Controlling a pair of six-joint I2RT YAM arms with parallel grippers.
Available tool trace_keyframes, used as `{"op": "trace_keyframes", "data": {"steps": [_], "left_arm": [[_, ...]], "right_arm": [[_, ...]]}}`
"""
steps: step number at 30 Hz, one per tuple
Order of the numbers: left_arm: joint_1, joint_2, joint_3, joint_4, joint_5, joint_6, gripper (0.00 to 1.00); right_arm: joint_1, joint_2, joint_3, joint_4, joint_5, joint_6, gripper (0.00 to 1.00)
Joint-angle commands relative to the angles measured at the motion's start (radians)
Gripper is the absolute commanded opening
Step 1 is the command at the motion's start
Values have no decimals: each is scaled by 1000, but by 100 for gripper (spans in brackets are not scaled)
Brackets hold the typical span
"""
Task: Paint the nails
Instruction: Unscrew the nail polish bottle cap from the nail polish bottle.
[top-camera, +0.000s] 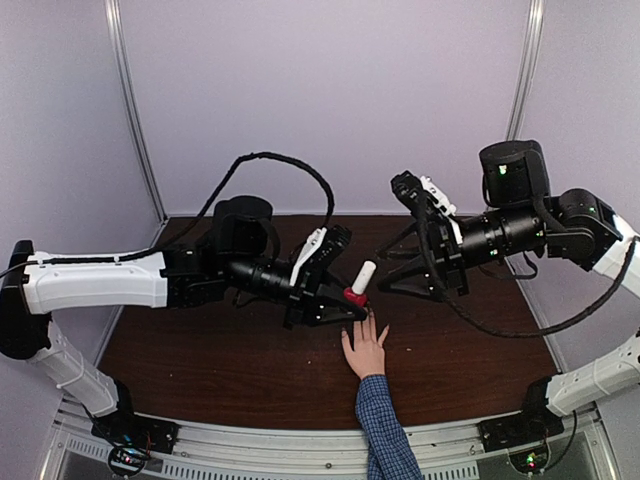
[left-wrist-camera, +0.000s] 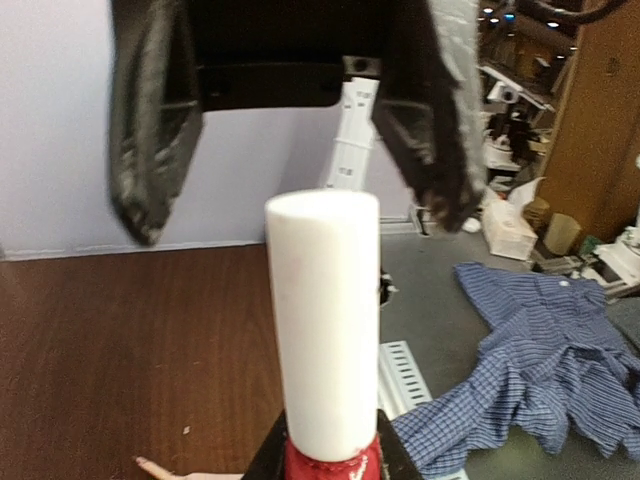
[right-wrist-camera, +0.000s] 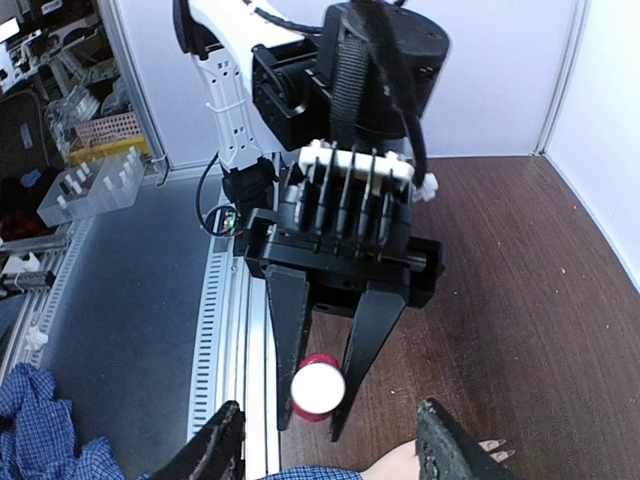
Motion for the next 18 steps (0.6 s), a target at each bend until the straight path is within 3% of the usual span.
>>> {"op": "trace_keyframes", "data": {"steps": [1,8,18], "left_arm": [[-2,-66,-43,40,-350,45,0],[-47,-62,-42,16,-637,128,0],[-85,-28,-31,25,-739,154,0]], "right_arm": [[-4,-26,8,9,110,60,61],[-4,33,24,10,269,228,61],[-4,93,25,41,324,332,50]]}}
